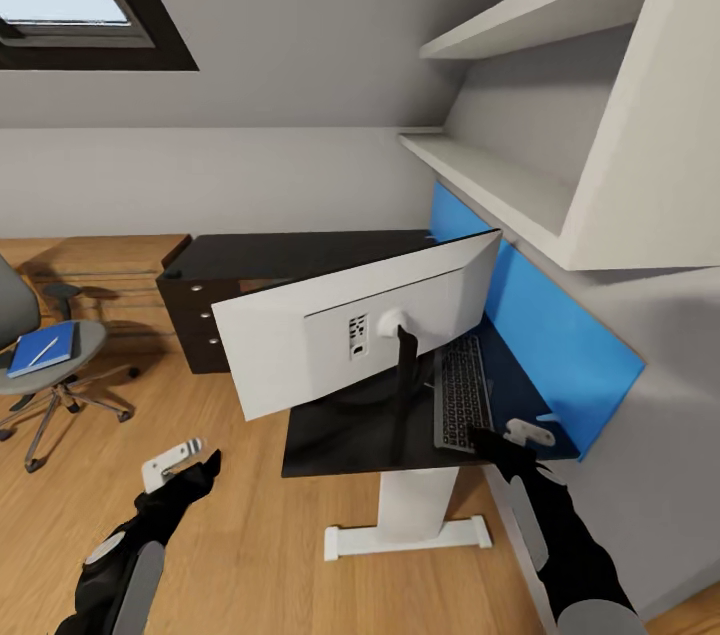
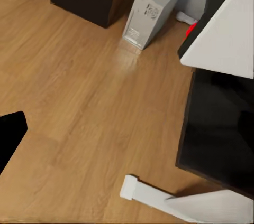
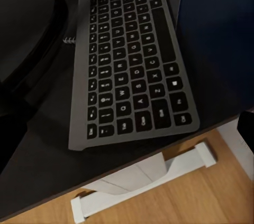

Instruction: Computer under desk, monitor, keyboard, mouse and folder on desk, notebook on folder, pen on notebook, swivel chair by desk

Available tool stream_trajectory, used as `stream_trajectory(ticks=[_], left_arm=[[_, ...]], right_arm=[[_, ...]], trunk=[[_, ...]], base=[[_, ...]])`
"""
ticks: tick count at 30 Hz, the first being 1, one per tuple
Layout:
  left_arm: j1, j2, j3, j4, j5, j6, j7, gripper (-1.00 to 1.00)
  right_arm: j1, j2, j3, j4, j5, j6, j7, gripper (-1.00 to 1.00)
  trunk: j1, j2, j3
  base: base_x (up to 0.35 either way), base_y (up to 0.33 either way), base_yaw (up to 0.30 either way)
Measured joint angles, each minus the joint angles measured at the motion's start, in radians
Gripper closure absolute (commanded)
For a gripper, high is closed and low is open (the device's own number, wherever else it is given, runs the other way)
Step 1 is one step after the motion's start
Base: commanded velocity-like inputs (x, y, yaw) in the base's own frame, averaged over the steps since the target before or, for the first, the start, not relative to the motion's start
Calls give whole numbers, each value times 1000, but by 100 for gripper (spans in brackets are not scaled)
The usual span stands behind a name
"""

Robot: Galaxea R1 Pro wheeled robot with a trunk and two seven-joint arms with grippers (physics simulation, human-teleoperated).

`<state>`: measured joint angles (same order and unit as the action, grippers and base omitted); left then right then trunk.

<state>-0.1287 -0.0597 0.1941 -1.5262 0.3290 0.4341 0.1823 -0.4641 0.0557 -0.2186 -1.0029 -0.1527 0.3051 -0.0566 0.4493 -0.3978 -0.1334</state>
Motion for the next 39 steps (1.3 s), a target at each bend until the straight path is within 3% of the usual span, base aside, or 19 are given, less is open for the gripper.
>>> stream_trajectory(ticks=[2,3,6,7,8,13,27,39], left_arm=[[0,1,36,0,41,0,-1,-100],[0,2,71,0,66,0,-2,-100],[0,4,104,-2,81,0,-4,-100],[0,44,174,-4,86,1,-6,-100],[0,53,182,-4,87,1,-6,-100],[0,97,192,-5,89,2,-10,-100],[0,102,200,-8,91,2,-10,-100],[0,102,201,-8,91,2,-10,-100]], right_arm=[[0,-3,0,-1,0,-1,0,-100],[0,-5,1,0,1,-2,0,-100],[0,-7,1,0,1,-3,0,-100],[0,-7,1,1,0,-2,0,-100],[0,-6,2,1,0,-2,0,-100],[0,-6,3,3,15,-6,0,-100],[0,-6,2,4,25,-8,0,-100],[0,-6,3,5,25,-8,0,-100]], trunk=[[0,0,0],[0,0,0],[0,0,0],[-1,-1,0],[0,0,0],[0,0,0],[0,0,0],[0,0,0]], base=[[5,0,0],[2,0,0],[77,-30,0],[248,-98,0],[272,-108,0],[230,-75,0],[23,-5,0],[112,141,0]])
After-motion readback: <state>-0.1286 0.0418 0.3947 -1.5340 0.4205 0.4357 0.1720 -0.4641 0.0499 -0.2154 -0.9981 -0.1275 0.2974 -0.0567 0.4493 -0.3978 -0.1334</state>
